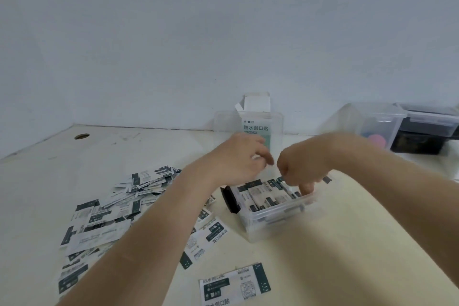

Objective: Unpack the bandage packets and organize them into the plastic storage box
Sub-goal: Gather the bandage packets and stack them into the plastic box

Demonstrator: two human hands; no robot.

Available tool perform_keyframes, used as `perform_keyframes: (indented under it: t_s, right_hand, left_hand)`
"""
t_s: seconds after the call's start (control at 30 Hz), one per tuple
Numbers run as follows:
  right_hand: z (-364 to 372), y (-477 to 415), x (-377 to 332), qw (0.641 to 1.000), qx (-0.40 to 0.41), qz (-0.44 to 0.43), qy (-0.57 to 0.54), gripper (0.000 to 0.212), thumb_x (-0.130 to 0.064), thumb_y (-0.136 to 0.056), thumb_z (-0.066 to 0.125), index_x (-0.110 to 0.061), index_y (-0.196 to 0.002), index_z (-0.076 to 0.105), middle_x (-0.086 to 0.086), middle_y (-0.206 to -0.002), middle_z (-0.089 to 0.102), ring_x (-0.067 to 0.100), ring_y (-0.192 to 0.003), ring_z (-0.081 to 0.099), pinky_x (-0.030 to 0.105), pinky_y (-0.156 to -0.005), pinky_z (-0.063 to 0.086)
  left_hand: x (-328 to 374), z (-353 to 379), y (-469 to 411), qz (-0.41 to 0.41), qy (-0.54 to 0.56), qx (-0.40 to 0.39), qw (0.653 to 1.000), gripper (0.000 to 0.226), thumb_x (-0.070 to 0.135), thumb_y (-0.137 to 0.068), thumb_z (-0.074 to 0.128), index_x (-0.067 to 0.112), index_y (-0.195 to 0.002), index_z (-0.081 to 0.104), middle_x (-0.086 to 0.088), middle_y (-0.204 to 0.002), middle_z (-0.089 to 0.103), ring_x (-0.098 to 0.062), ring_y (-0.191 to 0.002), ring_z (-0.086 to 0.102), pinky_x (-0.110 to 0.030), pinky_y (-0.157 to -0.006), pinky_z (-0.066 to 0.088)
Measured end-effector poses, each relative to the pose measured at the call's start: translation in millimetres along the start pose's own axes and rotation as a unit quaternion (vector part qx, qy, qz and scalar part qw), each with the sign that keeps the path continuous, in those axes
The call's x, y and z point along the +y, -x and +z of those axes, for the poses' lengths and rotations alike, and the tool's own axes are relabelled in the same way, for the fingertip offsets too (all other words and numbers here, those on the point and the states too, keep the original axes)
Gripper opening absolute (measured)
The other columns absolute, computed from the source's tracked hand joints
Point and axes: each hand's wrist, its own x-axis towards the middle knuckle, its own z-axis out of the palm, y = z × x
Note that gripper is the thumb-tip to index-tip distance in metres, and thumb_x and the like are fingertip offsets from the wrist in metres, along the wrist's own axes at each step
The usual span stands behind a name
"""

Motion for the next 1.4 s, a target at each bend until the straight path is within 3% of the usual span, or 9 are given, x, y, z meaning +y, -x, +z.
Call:
perform_keyframes:
  t_s: [0.13,0.27,0.33,0.4,0.6,0.9,1.1,1.3,1.4]
  right_hand:
    - [-12.9,28.1,-15.2,0.983,0.128,-0.075,-0.109,0.015,-0.017,-0.095,0.043,-0.018,-0.095,0.058,-0.01,-0.079,0.076,-0.006,-0.051,0.06,0.021,-0.057,0.041]
    - [-14.8,44.0,-50.0,0.947,0.224,-0.15,-0.176,0.015,-0.015,-0.089,0.049,-0.026,-0.083,0.057,-0.014,-0.074,0.074,-0.009,-0.061,0.061,0.015,-0.06,0.046]
    - [-10.2,49.6,-74.2,0.938,0.243,-0.172,-0.179,0.017,-0.015,-0.089,0.05,-0.028,-0.081,0.057,-0.014,-0.072,0.069,-0.011,-0.053,0.054,0.012,-0.049,0.039]
    - [1.4,45.6,-96.7,0.936,0.271,-0.174,-0.144,0.017,-0.017,-0.092,0.047,-0.028,-0.086,0.059,-0.013,-0.08,0.064,-0.004,-0.069,0.058,0.021,-0.063,0.048]
    - [50.4,2.8,-151.3,0.948,0.271,-0.153,-0.059,0.032,-0.008,-0.094,0.045,-0.013,-0.124,0.054,0.008,-0.118,0.062,0.025,-0.105,0.059,0.029,-0.073,0.038]
    - [79.6,-38.6,-156.0,0.93,0.345,-0.101,-0.072,0.026,-0.011,-0.092,0.046,-0.017,-0.117,0.046,0.006,-0.115,0.059,0.026,-0.107,0.051,0.028,-0.072,0.028]
    - [77.9,-37.8,-156.5,0.919,0.37,-0.085,-0.108,0.011,-0.013,-0.092,0.045,-0.021,-0.087,0.04,0.006,-0.099,0.063,0.024,-0.076,0.039,0.028,-0.052,0.025]
    - [82.2,-42.7,-159.7,0.871,0.461,-0.075,-0.153,0.021,-0.011,-0.088,0.054,-0.021,-0.104,0.061,-0.003,-0.095,0.065,0.023,-0.086,0.061,0.037,-0.067,0.053]
    - [80.8,-42.5,-160.0,0.834,0.517,-0.075,-0.18,0.027,0.0,-0.072,0.072,-0.015,-0.094,0.069,0.0,-0.082,0.06,0.023,-0.058,0.06,0.035,-0.047,0.05]
  left_hand:
    - [-11.5,-24.2,45.5,-0.071,0.081,0.103,0.989,0.032,0.011,-0.088,0.05,0.033,-0.099,0.072,0.012,-0.105,0.069,-0.006,-0.089,0.063,-0.017,-0.079,0.048]
    - [-35.9,-28.0,89.2,-0.112,0.009,0.003,0.994,0.03,0.015,-0.086,0.055,0.038,-0.096,0.071,0.015,-0.089,0.068,-0.005,-0.077,0.064,-0.022,-0.076,0.052]
    - [-49.9,-24.1,106.0,-0.12,-0.059,-0.073,0.988,0.03,0.02,-0.086,0.057,0.038,-0.108,0.069,0.016,-0.096,0.063,-0.002,-0.079,0.056,-0.017,-0.072,0.045]
    - [-64.2,-16.9,117.8,-0.124,-0.103,-0.112,0.981,0.035,0.03,-0.085,0.063,0.036,-0.12,0.062,0.009,-0.103,0.056,-0.006,-0.089,0.05,-0.022,-0.077,0.043]
    - [-88.3,6.2,126.5,-0.155,-0.158,-0.078,0.972,0.044,0.052,-0.079,0.06,0.032,-0.116,0.05,0.003,-0.096,0.04,-0.02,-0.098,0.047,-0.035,-0.081,0.042]
    - [-94.8,9.9,129.6,-0.149,-0.187,0.038,0.97,0.015,0.028,-0.087,0.045,0.024,-0.086,0.059,0.001,-0.079,0.066,-0.02,-0.074,0.058,-0.037,-0.069,0.05]
    - [-99.6,3.5,138.6,-0.169,-0.035,0.163,0.971,0.026,0.018,-0.098,0.047,0.03,-0.111,0.066,0.011,-0.062,0.056,-0.001,-0.041,0.049,-0.012,-0.042,0.035]
    - [-103.6,-7.4,145.4,-0.193,0.095,0.378,0.9,0.024,0.019,-0.101,0.041,0.034,-0.114,0.054,0.001,-0.069,0.07,-0.009,-0.054,0.067,-0.042,-0.051,0.053]
    - [-101.7,-8.4,146.6,-0.206,0.099,0.391,0.891,0.024,0.021,-0.103,0.036,0.03,-0.121,0.048,-0.001,-0.072,0.07,-0.001,-0.041,0.052,-0.024,-0.043,0.04]
